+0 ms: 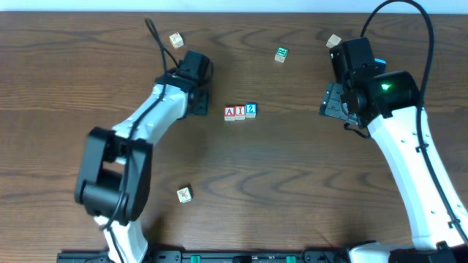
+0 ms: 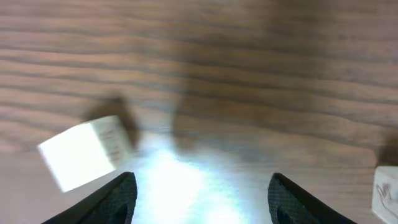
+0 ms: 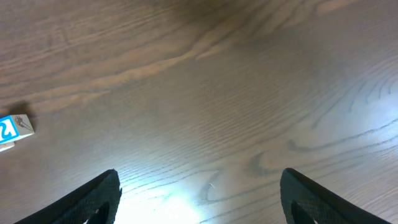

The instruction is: Spell out Ai2

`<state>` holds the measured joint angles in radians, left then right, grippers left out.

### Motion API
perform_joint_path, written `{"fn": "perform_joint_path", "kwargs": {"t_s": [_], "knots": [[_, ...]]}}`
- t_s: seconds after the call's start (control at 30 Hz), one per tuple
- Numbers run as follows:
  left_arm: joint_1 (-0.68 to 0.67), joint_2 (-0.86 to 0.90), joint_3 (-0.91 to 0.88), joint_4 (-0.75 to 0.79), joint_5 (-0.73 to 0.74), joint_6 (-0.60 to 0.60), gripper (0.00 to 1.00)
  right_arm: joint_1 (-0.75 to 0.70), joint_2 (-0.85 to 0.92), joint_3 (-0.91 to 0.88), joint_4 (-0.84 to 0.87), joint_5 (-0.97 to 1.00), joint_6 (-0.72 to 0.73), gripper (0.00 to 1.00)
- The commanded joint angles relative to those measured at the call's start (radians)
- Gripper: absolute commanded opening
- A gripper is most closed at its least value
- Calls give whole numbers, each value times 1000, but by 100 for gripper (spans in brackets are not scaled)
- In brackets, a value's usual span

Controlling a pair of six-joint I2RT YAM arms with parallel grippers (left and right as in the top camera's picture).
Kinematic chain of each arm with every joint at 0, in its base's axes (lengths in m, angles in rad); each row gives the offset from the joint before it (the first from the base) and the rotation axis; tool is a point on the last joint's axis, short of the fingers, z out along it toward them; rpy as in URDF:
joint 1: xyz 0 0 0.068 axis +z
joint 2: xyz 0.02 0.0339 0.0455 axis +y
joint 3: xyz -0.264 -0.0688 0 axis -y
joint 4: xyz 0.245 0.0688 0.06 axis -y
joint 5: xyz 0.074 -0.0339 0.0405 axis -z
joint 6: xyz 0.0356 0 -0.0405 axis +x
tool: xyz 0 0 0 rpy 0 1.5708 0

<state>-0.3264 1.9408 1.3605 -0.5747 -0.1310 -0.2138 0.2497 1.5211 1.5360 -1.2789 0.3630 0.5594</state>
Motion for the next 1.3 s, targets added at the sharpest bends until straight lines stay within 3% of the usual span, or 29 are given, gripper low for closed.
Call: {"fn": "perform_joint_path", "kwargs": {"t_s": [0.0, 0.2, 0.23, 0.47, 0.67, 0.83, 0.93, 1.13, 1.27], "knots": [[7, -155, 58, -39, -69, -10, 70, -6, -14, 6, -24, 24, 9, 81], [7, -351, 58, -342, -83, 13, 72, -6, -119, 6, -197, 14, -27, 97], [7, -379, 58, -392, -82, 19, 77, -6, -136, 6, -215, 9, -29, 99], [4, -526, 56, -688, -7, 55, 89, -6, -270, -4, -355, -103, -124, 99], [3, -769, 55, -771, -54, 76, 94, -6, -488, -111, -369, -121, -169, 99], [3, -926, 38, -867, -56, 77, 97, -6, -703, -276, -283, -206, -169, 99], [3, -980, -42, -800, -69, 131, 98, -6, -758, -381, -165, -199, -169, 99], [5, -967, -263, -501, -103, 117, 95, -6, -717, -628, 204, -187, -168, 99], [5, -921, -292, -438, -128, 117, 95, -6, -660, -688, 274, -149, -175, 99]]}}
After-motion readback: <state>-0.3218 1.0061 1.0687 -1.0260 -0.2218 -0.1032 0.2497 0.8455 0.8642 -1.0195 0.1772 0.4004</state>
